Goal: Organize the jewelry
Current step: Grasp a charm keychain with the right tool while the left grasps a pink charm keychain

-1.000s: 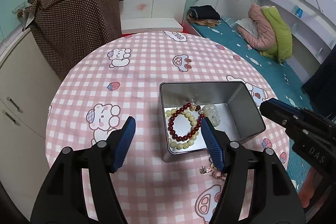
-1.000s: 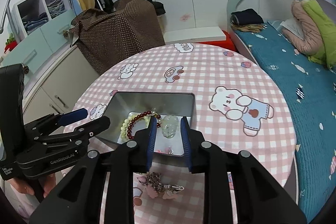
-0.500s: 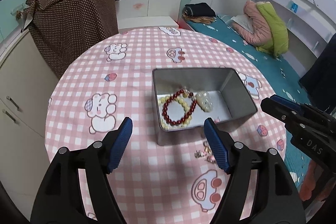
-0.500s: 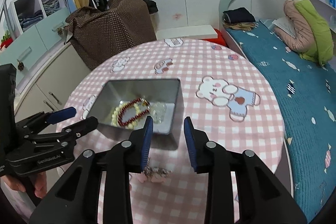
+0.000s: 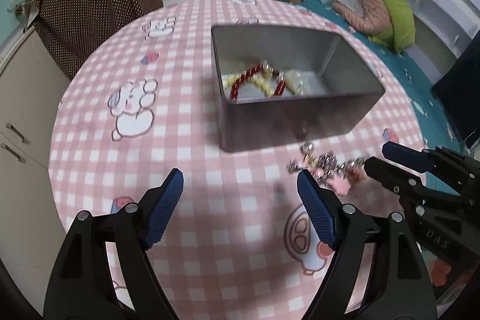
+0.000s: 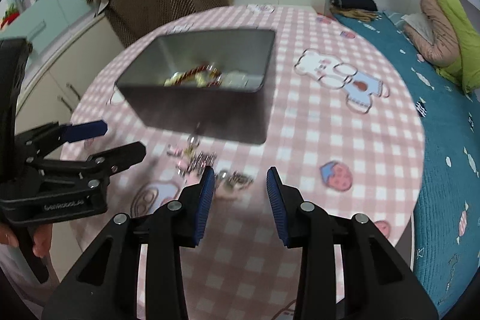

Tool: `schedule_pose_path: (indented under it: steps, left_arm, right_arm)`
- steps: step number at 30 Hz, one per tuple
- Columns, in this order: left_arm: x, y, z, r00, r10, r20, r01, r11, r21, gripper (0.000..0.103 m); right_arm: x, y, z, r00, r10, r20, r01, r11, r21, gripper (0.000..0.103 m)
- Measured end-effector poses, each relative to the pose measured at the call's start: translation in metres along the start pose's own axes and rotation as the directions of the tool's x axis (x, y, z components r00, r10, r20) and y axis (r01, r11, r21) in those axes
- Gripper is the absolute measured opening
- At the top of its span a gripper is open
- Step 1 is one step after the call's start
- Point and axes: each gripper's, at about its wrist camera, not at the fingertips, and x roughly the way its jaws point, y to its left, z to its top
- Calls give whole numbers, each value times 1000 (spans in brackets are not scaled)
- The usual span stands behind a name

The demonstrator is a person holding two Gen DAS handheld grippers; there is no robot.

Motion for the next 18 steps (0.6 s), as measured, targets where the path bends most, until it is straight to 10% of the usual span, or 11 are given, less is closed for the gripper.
schedule_pose_path:
  steps: [18]
  left_arm:
    - [6,-21,-11,997,-73,-38,74,996,49,81]
  right_arm:
    - [14,5,-10,999,12,-36,-13,999,-29,5]
